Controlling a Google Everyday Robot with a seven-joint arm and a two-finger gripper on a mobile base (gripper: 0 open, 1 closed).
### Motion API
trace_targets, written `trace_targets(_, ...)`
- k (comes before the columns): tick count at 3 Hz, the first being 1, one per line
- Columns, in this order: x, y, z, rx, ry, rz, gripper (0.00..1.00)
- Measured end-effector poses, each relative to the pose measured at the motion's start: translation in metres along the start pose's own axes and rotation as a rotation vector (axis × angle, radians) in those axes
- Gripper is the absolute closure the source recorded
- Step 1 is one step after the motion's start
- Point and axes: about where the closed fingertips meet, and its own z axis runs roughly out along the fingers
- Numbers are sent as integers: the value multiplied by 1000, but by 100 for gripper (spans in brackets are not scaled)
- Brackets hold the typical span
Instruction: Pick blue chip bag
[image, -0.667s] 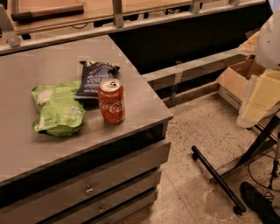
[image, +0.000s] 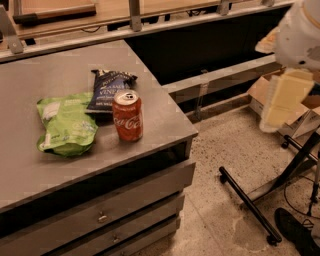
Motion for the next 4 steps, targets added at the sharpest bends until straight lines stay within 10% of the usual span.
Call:
trace_targets(2, -83, -76, 5, 61, -34, -320, 0)
trace_targets(4, -99, -82, -1, 97, -63, -456, 0)
